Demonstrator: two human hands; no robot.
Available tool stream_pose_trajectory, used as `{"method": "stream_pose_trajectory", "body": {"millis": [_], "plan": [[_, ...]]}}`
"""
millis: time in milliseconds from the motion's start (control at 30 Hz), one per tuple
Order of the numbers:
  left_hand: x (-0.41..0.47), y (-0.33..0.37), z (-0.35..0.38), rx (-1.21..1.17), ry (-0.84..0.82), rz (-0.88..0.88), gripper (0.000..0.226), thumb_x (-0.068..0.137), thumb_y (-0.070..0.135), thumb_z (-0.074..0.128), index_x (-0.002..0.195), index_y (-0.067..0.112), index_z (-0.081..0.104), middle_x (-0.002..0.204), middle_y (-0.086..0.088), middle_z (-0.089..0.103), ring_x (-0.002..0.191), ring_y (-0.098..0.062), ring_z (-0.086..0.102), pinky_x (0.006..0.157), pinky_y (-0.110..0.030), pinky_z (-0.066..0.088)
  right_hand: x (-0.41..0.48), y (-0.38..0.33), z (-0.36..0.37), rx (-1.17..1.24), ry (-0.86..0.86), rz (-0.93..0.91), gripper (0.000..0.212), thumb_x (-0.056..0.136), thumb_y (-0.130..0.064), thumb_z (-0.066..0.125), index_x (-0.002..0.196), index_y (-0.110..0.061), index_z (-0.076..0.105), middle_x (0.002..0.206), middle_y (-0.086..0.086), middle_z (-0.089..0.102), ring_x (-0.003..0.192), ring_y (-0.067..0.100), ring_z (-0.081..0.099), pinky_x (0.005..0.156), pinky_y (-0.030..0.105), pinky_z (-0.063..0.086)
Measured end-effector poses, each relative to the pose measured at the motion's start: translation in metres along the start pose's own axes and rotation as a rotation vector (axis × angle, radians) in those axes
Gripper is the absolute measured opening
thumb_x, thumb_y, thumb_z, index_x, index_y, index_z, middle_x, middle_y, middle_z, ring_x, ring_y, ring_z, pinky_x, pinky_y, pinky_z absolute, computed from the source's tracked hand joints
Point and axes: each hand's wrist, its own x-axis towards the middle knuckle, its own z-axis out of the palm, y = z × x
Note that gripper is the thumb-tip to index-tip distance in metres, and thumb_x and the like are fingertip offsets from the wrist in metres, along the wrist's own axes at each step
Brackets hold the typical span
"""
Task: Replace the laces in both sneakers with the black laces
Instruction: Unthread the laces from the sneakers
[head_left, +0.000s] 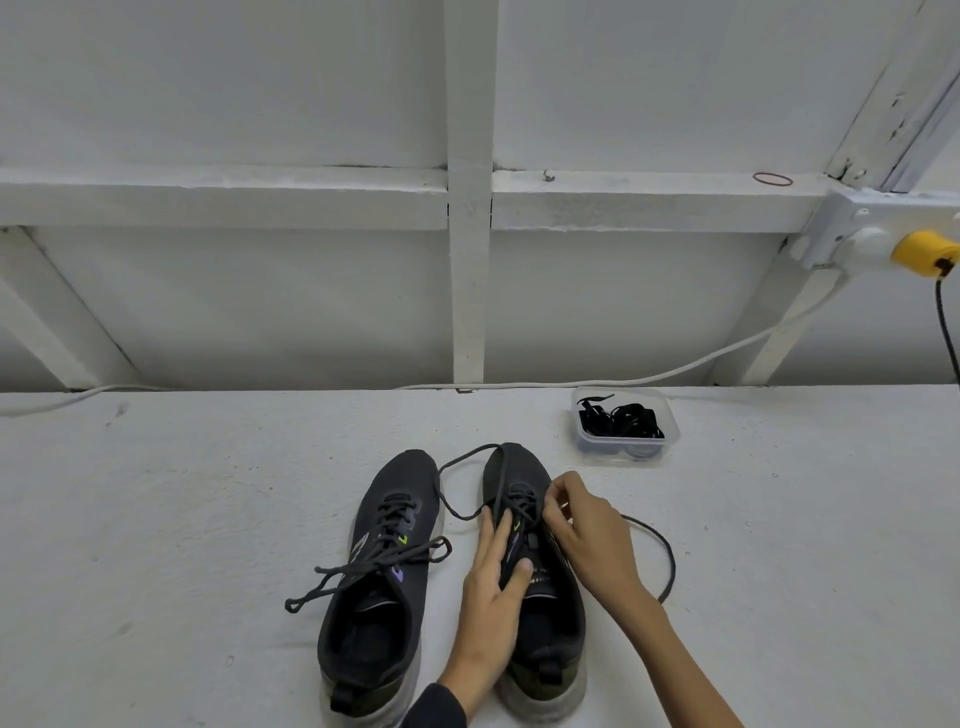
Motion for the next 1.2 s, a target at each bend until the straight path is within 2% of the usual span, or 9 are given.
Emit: {"method": "stream_pose_trajectory", "body": {"millis": [67, 233, 400, 467, 600, 700, 900, 1100, 1200], "plan": [[-0.001, 0.0, 0.0, -0.006, 0.007, -0.006, 0.056, 0.099, 0.008, 0.05, 0.135, 0.045, 0.029, 0.16, 0.016, 0.009, 0.146, 0.002, 0.012, 0.118, -0.019, 0.017, 0.001, 0.0, 0.0, 0.021, 0.008, -0.007, 0.008, 0.097, -0.03, 0.054, 0.09, -0.025, 0.056, 0.078, -0.01, 0.067, 0.071, 0.009, 0.062, 0.066, 0.031, 0.048], [-0.001, 0.001, 0.0, -0.007, 0.019, -0.016, 0.056, 0.099, 0.007, 0.05, 0.141, 0.039, 0.031, 0.16, 0.017, 0.009, 0.145, 0.003, 0.014, 0.117, -0.018, 0.018, 0.005, 0.015, -0.016, 0.406, -0.151, 0.122, 0.006, 0.087, -0.024, 0.071, 0.082, -0.023, 0.074, 0.08, -0.009, 0.073, 0.078, 0.005, 0.066, 0.075, 0.03, 0.056], [-0.001, 0.001, -0.001, -0.004, 0.022, -0.023, 0.056, 0.099, 0.006, 0.049, 0.139, 0.041, 0.032, 0.159, 0.017, 0.009, 0.145, 0.002, 0.014, 0.119, -0.023, 0.018, 0.002, 0.014, -0.017, 0.438, -0.167, 0.122, 0.01, 0.082, -0.013, 0.075, 0.077, -0.022, 0.074, 0.077, -0.011, 0.073, 0.076, 0.002, 0.065, 0.072, 0.014, 0.049], [-0.002, 0.002, 0.0, -0.001, 0.024, -0.022, 0.056, 0.099, 0.005, 0.049, 0.138, 0.041, 0.032, 0.159, 0.018, 0.01, 0.145, 0.003, 0.014, 0.118, -0.02, 0.018, 0.005, 0.011, -0.017, 0.417, -0.149, 0.119, 0.016, 0.084, -0.012, 0.071, 0.072, -0.022, 0.07, 0.072, -0.012, 0.07, 0.071, 0.002, 0.063, 0.07, 0.017, 0.049], [-0.002, 0.003, 0.0, 0.017, 0.016, -0.014, 0.056, 0.099, 0.005, 0.049, 0.139, 0.04, 0.031, 0.158, 0.019, 0.01, 0.145, 0.004, 0.014, 0.115, -0.014, 0.017, 0.008, 0.011, -0.013, 0.38, -0.076, 0.132, 0.008, 0.085, -0.026, 0.063, 0.077, -0.027, 0.063, 0.074, -0.007, 0.07, 0.072, 0.014, 0.066, 0.071, 0.039, 0.053], [-0.002, 0.002, 0.0, 0.008, 0.031, -0.02, 0.057, 0.098, 0.004, 0.049, 0.142, 0.037, 0.032, 0.159, 0.019, 0.011, 0.145, 0.004, 0.014, 0.115, -0.014, 0.017, 0.008, 0.011, -0.015, 0.459, -0.119, 0.142, 0.009, 0.09, -0.021, 0.067, 0.081, -0.021, 0.069, 0.074, -0.005, 0.071, 0.071, 0.01, 0.064, 0.068, 0.033, 0.054], [-0.002, 0.003, 0.001, 0.001, 0.042, -0.029, 0.057, 0.098, 0.003, 0.049, 0.143, 0.034, 0.033, 0.158, 0.018, 0.011, 0.145, 0.003, 0.014, 0.117, -0.018, 0.018, 0.005, 0.013, -0.022, 0.564, -0.244, 0.17, 0.008, 0.08, -0.013, 0.079, 0.075, -0.011, 0.073, 0.073, -0.005, 0.071, 0.067, 0.007, 0.062, 0.063, 0.018, 0.051], [-0.004, 0.003, 0.001, 0.008, 0.033, -0.03, 0.056, 0.099, 0.005, 0.049, 0.144, 0.034, 0.035, 0.157, 0.021, 0.013, 0.142, 0.006, 0.017, 0.108, -0.004, 0.018, 0.018, 0.012, -0.024, 0.572, -0.082, 0.269, 0.016, 0.091, -0.009, 0.064, 0.076, -0.012, 0.067, 0.068, -0.005, 0.066, 0.066, 0.011, 0.058, 0.062, 0.023, 0.049], [-0.003, 0.005, 0.001, 0.006, 0.043, -0.038, 0.056, 0.098, 0.003, 0.049, 0.138, 0.039, 0.036, 0.155, 0.021, 0.015, 0.142, 0.005, 0.018, 0.1, 0.005, 0.018, 0.018, 0.009, -0.028, 0.632, -0.157, 0.253, 0.012, 0.091, -0.013, 0.066, 0.081, -0.008, 0.069, 0.07, -0.005, 0.066, 0.065, 0.011, 0.059, 0.059, 0.023, 0.049]]}}
